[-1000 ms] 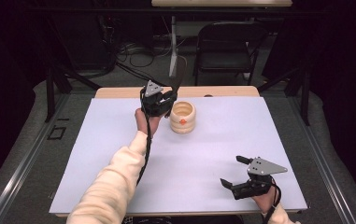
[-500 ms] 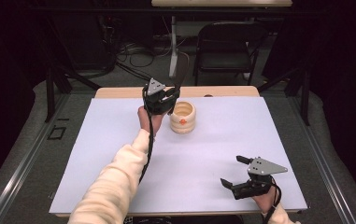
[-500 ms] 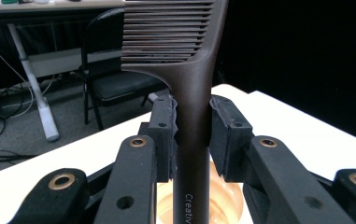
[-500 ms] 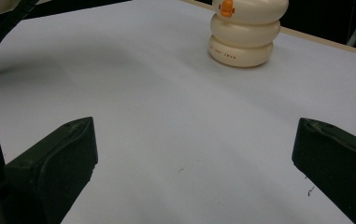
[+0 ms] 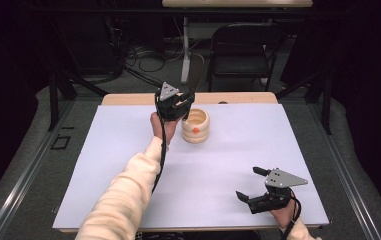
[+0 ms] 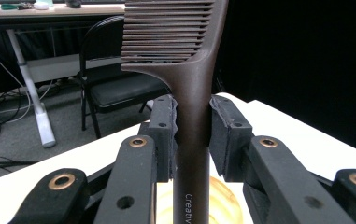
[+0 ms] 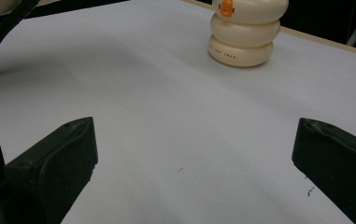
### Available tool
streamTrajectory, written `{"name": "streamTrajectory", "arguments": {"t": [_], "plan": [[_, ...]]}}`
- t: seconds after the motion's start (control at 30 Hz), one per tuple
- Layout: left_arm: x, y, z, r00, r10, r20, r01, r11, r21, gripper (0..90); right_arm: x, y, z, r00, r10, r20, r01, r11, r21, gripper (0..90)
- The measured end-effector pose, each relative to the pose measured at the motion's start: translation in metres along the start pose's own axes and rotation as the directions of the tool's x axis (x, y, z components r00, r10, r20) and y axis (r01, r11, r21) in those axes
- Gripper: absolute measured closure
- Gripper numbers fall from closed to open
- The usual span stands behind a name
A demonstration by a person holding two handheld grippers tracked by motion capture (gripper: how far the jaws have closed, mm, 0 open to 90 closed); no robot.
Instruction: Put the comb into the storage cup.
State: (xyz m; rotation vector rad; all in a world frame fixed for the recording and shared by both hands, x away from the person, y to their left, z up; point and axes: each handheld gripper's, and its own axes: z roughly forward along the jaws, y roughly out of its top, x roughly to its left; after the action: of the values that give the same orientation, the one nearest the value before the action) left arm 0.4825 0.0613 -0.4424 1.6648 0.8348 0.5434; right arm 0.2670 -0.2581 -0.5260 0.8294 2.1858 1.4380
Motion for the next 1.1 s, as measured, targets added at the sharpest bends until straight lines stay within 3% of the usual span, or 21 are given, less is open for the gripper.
{"name": "streamTrajectory", "arguments": {"t": [1.1], "plan": [[0.001, -0.004, 0.023, 0.9998, 0.006, -0.019, -0.006, 1.0000, -0.001, 71.9, 0.000, 0.000, 0.000, 1.0000, 0.001, -0.003, -0.001, 1.0000, 0.001, 0.0]]}}
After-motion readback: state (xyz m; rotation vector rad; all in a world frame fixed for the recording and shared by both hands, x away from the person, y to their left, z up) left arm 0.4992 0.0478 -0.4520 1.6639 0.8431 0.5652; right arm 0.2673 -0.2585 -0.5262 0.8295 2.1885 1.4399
